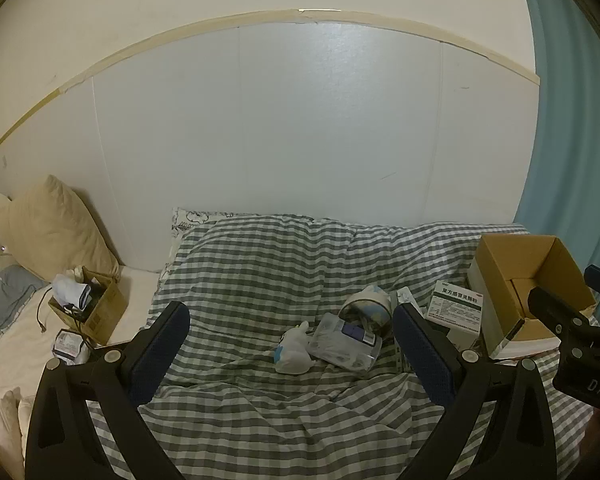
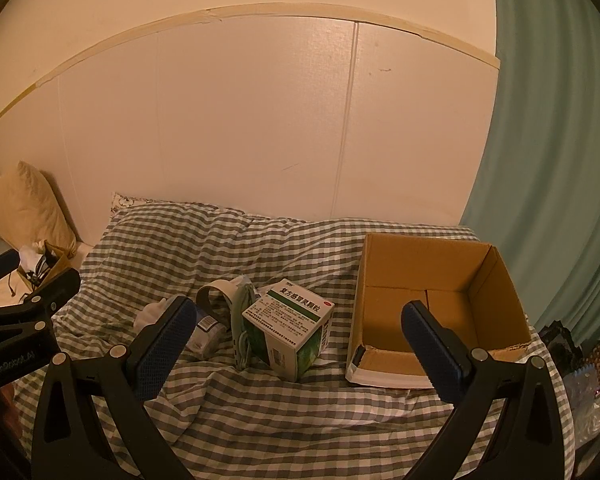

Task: Organize objects
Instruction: 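Move both tools toward the items on the bed, then grasp the green-white medicine box with right tool while left tool grasps white plush toy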

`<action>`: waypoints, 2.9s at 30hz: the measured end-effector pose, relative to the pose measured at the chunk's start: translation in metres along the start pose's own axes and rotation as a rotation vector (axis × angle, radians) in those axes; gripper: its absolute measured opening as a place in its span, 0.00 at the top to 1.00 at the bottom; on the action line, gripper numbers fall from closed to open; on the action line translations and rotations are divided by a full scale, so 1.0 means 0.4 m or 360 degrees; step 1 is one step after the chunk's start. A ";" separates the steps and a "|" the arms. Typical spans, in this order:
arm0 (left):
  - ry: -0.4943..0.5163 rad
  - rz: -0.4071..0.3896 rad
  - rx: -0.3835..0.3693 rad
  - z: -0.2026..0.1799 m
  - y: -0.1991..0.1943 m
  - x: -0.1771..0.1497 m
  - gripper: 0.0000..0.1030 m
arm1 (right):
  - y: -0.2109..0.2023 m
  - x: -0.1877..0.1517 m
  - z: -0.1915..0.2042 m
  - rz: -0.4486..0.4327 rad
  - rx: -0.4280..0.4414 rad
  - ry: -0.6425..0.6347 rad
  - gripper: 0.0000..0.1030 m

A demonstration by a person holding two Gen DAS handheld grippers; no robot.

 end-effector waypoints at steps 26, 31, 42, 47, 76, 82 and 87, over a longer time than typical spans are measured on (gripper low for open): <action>-0.0005 0.0015 -0.0007 0.006 0.007 -0.009 0.00 | 0.004 -0.005 0.004 0.0020 0.0001 -0.0001 0.00; -0.0006 0.0017 -0.0011 0.007 0.009 -0.010 0.00 | 0.004 -0.004 0.004 0.0020 0.0001 -0.0001 0.00; -0.0022 0.0037 -0.0028 0.014 0.020 -0.011 0.00 | 0.008 -0.012 0.008 0.0050 0.0013 0.0000 0.00; -0.0010 0.0091 -0.0027 0.028 0.056 -0.026 0.00 | 0.019 -0.016 0.013 0.0072 0.0001 -0.0013 0.00; 0.0160 0.0679 -0.0129 -0.065 0.477 -0.256 0.01 | 0.408 -0.139 -0.015 0.0436 -0.0283 0.0273 0.00; 0.0196 0.0766 -0.0123 -0.071 0.505 -0.285 0.17 | 0.437 -0.153 -0.045 0.0442 -0.0310 0.0298 0.07; 0.0272 0.0823 -0.0194 -0.109 0.527 -0.309 0.46 | 0.450 -0.158 -0.057 0.0448 -0.0321 0.0298 0.13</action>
Point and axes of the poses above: each gripper's, at about its wrist camera, not at the fingertips, and y roughly the way its jaws point, z to its left, x to its top, the point moved 7 cm from there along y, roughly the way its jaws point, and after that the axes turned 12 degrees about x, right-handed, at the moved point
